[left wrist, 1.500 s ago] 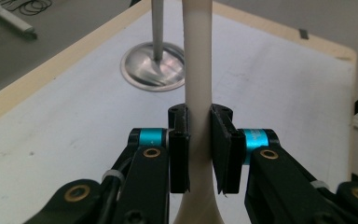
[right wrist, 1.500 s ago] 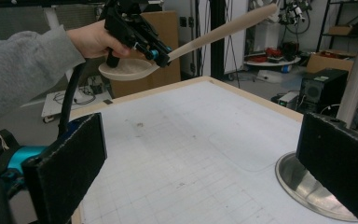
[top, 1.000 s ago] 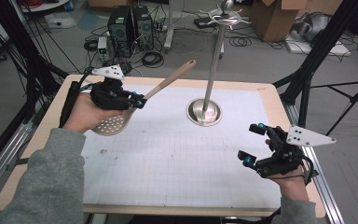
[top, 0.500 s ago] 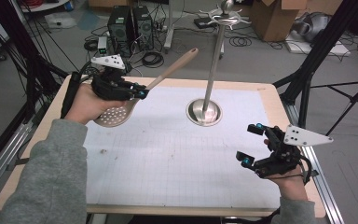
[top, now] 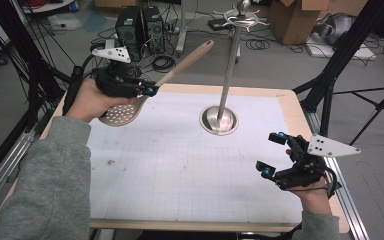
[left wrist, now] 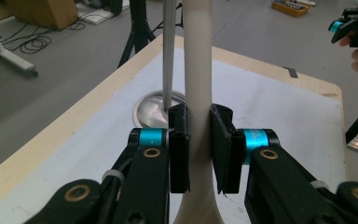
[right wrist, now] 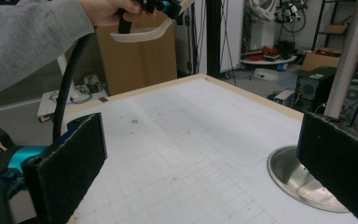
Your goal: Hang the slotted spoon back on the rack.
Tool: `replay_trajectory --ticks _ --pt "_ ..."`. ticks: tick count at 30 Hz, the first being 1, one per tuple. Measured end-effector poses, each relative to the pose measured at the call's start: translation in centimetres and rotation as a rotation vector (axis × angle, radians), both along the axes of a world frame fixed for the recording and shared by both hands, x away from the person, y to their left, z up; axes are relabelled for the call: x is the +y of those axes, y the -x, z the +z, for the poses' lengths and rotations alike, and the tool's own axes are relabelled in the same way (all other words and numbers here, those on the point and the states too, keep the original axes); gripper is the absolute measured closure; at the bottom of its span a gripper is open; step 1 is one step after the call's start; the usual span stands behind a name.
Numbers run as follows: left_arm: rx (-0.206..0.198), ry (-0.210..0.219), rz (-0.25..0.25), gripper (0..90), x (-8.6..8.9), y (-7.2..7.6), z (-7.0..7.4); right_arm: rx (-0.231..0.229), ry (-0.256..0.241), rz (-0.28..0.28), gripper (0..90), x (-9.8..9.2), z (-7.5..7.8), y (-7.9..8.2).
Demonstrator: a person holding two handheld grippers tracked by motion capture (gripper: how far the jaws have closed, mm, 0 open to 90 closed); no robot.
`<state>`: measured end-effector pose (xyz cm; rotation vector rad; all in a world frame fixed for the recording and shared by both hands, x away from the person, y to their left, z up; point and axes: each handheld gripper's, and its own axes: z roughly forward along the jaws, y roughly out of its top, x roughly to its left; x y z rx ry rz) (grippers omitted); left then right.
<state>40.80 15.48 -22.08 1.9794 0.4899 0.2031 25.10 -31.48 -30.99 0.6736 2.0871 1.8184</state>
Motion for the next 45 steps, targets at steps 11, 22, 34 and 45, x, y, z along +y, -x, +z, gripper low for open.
replay_trajectory --ticks 11,22,34,45 --pt "-0.02 0.01 -0.006 77.9 0.1 0.0 1.6 -0.001 -0.008 -0.007 0.3 -0.3 0.3 0.3" --pt "-0.008 0.076 0.015 77.9 -0.6 -0.2 2.6 0.003 -0.008 -0.007 0.4 -0.3 0.1 0.2" --pt "-0.007 0.088 0.014 77.9 -1.1 -0.3 2.7 0.004 -0.011 -0.008 0.4 -0.4 0.2 0.2" --pt "-0.007 0.09 0.014 77.9 -2.0 -0.5 2.6 -0.006 -0.017 -0.013 0.3 -0.7 0.4 0.4"
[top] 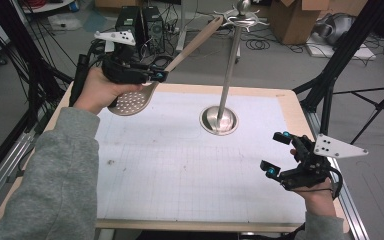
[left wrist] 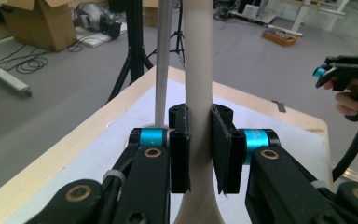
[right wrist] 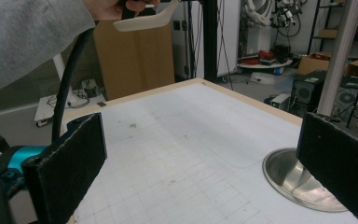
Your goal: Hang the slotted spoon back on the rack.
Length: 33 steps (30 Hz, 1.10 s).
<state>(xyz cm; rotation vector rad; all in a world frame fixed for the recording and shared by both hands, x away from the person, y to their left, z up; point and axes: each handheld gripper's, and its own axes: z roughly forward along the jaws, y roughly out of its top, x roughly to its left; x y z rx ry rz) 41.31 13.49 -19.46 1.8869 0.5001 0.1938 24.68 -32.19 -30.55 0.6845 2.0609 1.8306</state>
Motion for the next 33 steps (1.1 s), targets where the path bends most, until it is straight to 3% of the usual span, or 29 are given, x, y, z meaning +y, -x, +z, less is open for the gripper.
replay_trajectory --ticks 13,33 --pt "-0.002 0.012 0.002 78.0 -0.6 -0.2 -0.6 -0.001 0.001 -0.001 0.3 0.0 0.0 0.0" --pt "0.011 -0.013 0.005 78.0 -1.6 -0.6 -1.3 -0.002 -0.005 -0.006 0.3 -0.2 -0.1 -0.1"
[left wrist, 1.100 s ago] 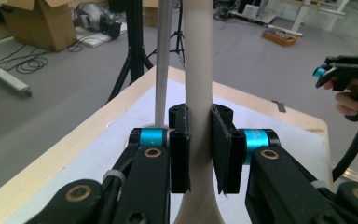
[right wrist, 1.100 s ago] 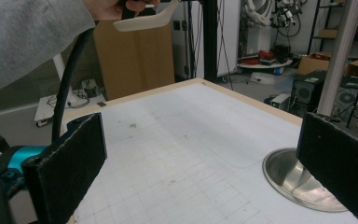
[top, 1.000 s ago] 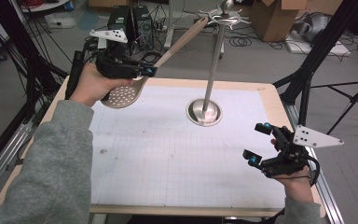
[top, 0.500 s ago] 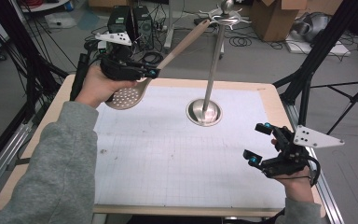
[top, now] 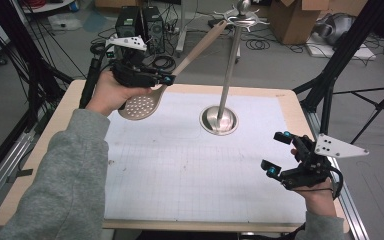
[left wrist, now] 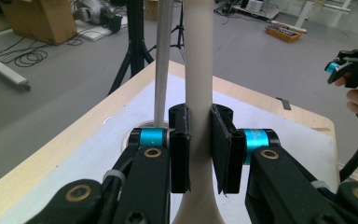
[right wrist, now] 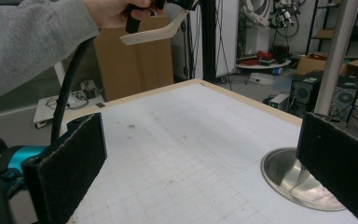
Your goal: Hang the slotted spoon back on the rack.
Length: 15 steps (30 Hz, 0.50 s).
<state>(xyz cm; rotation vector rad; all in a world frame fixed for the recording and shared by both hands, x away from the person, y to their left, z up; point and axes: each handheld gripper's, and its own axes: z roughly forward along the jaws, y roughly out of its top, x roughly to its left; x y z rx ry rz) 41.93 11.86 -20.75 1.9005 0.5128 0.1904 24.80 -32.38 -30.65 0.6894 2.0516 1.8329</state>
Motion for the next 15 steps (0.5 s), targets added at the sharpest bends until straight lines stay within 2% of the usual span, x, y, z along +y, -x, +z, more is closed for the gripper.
replay_trajectory --ticks 6,15 --pt "0.008 -0.004 0.014 78.0 -0.3 -0.3 -0.27 0.004 -0.002 0.0 0.3 -0.09 -0.09 -0.04" --pt "0.021 -0.009 0.008 78.1 -0.98 -0.74 -0.73 0.005 -0.005 -0.005 0.4 -0.37 -0.14 -0.05"
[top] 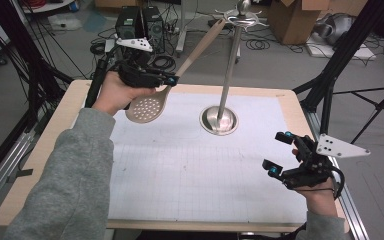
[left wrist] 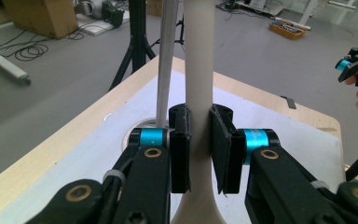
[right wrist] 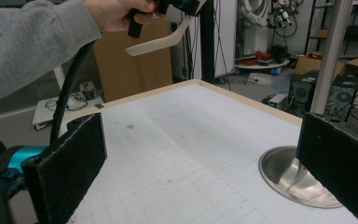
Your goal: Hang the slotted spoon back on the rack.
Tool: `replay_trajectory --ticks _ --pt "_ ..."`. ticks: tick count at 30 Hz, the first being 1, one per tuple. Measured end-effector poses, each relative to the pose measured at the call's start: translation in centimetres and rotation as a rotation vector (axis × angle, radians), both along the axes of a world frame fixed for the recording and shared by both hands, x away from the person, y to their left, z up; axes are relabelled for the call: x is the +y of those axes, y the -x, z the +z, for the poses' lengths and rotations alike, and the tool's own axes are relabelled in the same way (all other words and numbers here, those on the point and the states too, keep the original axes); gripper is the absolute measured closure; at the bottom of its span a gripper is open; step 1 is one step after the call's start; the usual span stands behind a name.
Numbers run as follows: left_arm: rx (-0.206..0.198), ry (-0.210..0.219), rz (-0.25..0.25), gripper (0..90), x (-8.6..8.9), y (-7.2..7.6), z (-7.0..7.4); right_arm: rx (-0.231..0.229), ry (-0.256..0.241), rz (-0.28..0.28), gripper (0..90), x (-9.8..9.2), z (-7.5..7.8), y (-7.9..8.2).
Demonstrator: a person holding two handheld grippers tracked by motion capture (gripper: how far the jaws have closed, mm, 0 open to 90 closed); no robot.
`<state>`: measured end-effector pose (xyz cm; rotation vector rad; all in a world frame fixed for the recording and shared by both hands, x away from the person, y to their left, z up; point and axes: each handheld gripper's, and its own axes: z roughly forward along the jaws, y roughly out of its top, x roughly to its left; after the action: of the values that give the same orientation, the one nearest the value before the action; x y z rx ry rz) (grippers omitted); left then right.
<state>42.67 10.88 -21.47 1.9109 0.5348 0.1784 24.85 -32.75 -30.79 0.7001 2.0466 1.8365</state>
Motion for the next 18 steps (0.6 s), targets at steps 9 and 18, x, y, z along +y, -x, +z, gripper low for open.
replay_trajectory --ticks 9,18 --pt "0.009 -0.014 -0.002 78.1 -0.8 -0.5 -0.6 0.007 -0.005 -0.004 0.4 -0.2 -0.1 0.0" --pt "0.015 -0.02 -0.006 78.1 -1.4 -0.8 -1.1 0.015 -0.003 -0.008 0.4 -0.2 -0.3 -0.1"
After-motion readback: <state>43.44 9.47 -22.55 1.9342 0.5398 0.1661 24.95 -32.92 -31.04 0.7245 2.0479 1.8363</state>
